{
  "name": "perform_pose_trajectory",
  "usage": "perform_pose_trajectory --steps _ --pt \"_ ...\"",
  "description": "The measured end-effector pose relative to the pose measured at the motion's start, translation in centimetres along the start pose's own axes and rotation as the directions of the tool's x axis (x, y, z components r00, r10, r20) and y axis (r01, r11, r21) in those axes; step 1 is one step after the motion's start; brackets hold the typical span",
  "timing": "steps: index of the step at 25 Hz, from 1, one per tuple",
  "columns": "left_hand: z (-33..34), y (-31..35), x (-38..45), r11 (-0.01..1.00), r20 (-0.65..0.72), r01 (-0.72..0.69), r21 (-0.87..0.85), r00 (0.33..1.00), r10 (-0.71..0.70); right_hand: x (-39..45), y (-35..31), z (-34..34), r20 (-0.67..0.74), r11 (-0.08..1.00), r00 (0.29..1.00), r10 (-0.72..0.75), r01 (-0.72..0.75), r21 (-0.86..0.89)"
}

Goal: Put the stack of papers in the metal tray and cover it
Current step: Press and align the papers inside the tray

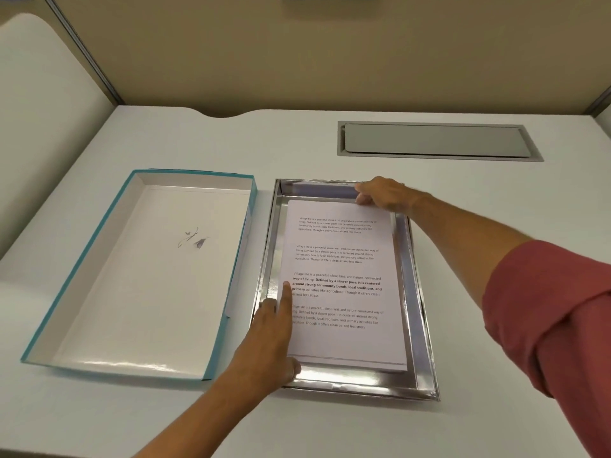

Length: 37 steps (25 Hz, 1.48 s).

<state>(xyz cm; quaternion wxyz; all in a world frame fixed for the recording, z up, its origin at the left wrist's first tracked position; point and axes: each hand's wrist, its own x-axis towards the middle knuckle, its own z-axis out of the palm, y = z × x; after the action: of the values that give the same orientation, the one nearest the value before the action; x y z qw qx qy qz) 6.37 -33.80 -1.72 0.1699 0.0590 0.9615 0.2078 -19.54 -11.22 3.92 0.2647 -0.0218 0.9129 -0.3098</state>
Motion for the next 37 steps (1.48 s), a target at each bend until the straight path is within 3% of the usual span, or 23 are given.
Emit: perform_pose_trajectory --steps 20,22,25,27,29,32,37 --pt "0.4 -0.1 0.1 0.999 -0.003 0.032 0.021 0.999 -0.032 0.8 1.4 1.4 -0.075 0.998 0.996 0.047 -0.051 -0.047" --pt "-0.1 0.2 0.2 0.997 0.055 0.076 -0.014 0.996 -0.075 0.2 1.3 1.4 -0.147 0.998 0.988 0.048 -0.052 -0.022" --pt "-2.3 0.9 1.1 0.971 0.076 0.163 -0.174 0.985 -0.152 -1.9 1.0 1.5 -0.372 0.992 0.923 0.102 -0.067 0.104" --pt "-4.1 1.7 2.3 0.915 0.009 0.181 -0.361 0.982 -0.19 -3.8 1.4 1.9 -0.401 0.962 0.894 0.201 -0.102 0.253" --pt "-5.8 2.4 3.9 0.833 -0.001 0.231 -0.503 0.963 -0.268 -6.3 1.9 2.4 -0.307 0.9 0.911 0.274 -0.131 0.416" --pt "-7.3 2.6 6.6 0.664 0.141 0.357 -0.657 0.923 -0.357 -10.0 2.3 3.4 -0.181 0.807 0.932 0.315 -0.162 0.568" --pt "-8.0 2.7 8.2 0.439 0.222 0.384 -0.813 0.9 -0.376 -13.5 2.4 5.1 -0.061 0.737 0.952 0.301 -0.191 0.648"
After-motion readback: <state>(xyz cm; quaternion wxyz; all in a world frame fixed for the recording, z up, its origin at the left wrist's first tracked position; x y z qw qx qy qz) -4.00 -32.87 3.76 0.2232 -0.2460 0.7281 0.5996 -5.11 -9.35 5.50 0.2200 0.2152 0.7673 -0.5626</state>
